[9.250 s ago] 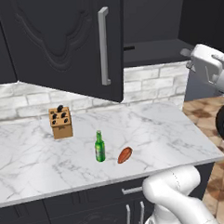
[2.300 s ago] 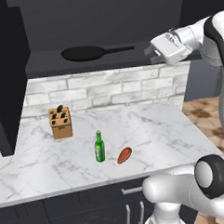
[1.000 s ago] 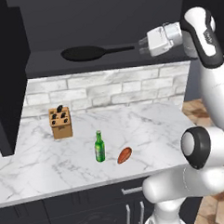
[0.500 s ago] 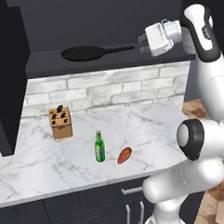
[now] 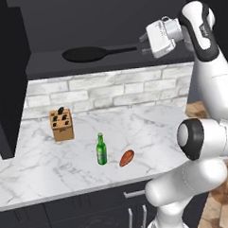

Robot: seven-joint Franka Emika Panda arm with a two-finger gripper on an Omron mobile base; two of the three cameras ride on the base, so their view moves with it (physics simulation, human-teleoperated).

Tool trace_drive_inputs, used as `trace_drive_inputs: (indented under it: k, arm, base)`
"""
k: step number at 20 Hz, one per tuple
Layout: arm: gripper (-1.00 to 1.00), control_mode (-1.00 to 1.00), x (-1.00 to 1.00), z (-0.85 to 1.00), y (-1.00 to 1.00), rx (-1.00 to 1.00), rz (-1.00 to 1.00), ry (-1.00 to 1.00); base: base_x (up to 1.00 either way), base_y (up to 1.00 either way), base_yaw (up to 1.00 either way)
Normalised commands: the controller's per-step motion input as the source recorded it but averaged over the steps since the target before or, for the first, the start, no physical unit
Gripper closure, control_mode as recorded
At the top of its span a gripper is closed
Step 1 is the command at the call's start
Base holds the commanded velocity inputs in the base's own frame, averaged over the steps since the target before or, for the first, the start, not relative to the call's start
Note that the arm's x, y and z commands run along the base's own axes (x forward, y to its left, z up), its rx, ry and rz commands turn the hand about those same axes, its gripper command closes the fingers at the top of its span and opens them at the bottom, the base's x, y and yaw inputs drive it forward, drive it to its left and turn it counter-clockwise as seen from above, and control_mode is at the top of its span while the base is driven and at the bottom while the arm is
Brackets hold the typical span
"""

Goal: Pick the pan from the cabinet and place it on the stove. Then turn on the stove burner for the pan.

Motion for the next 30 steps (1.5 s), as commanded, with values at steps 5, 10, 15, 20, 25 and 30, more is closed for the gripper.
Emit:
trace_drive_inputs:
  k: [5,10,15,20,25,30]
  arm:
    - [-1.0,-1.0,0.15,-0.02,0.0,-0.04,0.0,-0.01]
    - [-1.0,-1.0,0.06,-0.11,-0.02,-0.01,0.01,0.0]
    - [-1.0,-1.0,0.14,-0.05,0.0,0.0,0.0,0.0]
    - [-1.0,-1.0,0.21,-0.09,0.02,0.0,0.0,0.0]
    - [-1.0,-1.0,0.25,-0.11,0.0,0.0,0.0,0.0]
    - [-1.0,-1.0,0.27,-0.05,0.0,0.0,0.0,0.0]
  base:
    - [0.0,0.0,0.0]
    - [0.0,0.0,0.0]
    - [0.0,0.0,0.0]
    - [0.0,0.0,0.0]
    - [0.0,0.0,0.0]
    - [0.0,0.0,0.0]
